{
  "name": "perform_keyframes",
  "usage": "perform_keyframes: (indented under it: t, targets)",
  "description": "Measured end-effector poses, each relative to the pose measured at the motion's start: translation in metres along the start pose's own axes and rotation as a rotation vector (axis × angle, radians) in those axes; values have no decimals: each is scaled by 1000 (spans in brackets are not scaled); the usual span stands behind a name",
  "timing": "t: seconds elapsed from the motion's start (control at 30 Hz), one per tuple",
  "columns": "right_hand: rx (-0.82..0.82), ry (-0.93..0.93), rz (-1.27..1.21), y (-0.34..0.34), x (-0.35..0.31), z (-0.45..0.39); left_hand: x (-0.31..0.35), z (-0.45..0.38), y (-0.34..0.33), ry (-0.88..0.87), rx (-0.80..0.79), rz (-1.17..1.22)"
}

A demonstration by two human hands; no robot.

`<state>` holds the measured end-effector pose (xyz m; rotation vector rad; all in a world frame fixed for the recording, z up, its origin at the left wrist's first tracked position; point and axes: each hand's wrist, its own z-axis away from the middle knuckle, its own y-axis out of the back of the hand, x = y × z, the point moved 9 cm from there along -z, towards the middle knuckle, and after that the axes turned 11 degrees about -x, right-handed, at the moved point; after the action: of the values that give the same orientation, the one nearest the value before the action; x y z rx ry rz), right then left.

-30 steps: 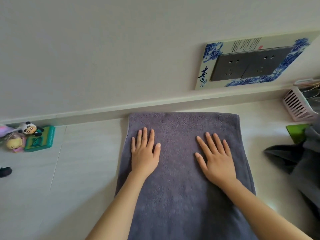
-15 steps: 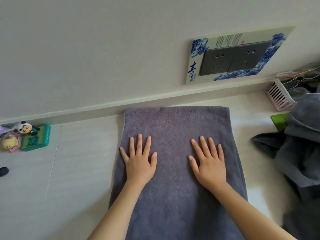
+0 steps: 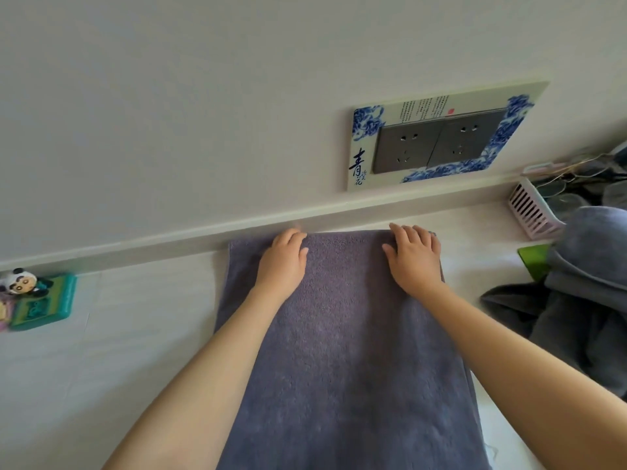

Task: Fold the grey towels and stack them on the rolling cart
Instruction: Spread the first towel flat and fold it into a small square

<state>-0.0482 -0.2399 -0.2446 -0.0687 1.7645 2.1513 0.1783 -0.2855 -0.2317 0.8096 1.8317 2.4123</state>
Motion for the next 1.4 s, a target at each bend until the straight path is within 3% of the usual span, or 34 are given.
perform_keyframes:
  t: [0.27, 0.43, 0.53, 0.63, 0.77, 0.97, 1.13, 1.27, 1.4]
  targets:
    - [-31, -47, -42, -2, 17, -23, -8, -21, -14, 25, -51, 20]
    - [-5, 102, -213, 17, 12, -11, -16, -23, -16, 101, -197, -33]
    - [-47, 174, -310, 36, 11, 1, -11, -16, -1, 44, -141, -170]
    - [-92, 216, -257, 52, 9, 5, -11, -2, 17, 18, -128, -247]
    - [-86, 225, -210, 70, 5, 8, -47, 22, 46, 173, -185, -48]
    - [-8, 231, -142, 79, -26, 1, -61, 48, 102, 246, -100, -159]
    - [132, 297, -80, 101, -66, -5, -71, 62, 149, 293, 68, -333]
    - [223, 371, -89, 120, -88, 7, -67, 85, 172, 226, 210, -400]
    - [200, 415, -151, 116, -83, 43, -68, 118, 160, 116, 220, -324]
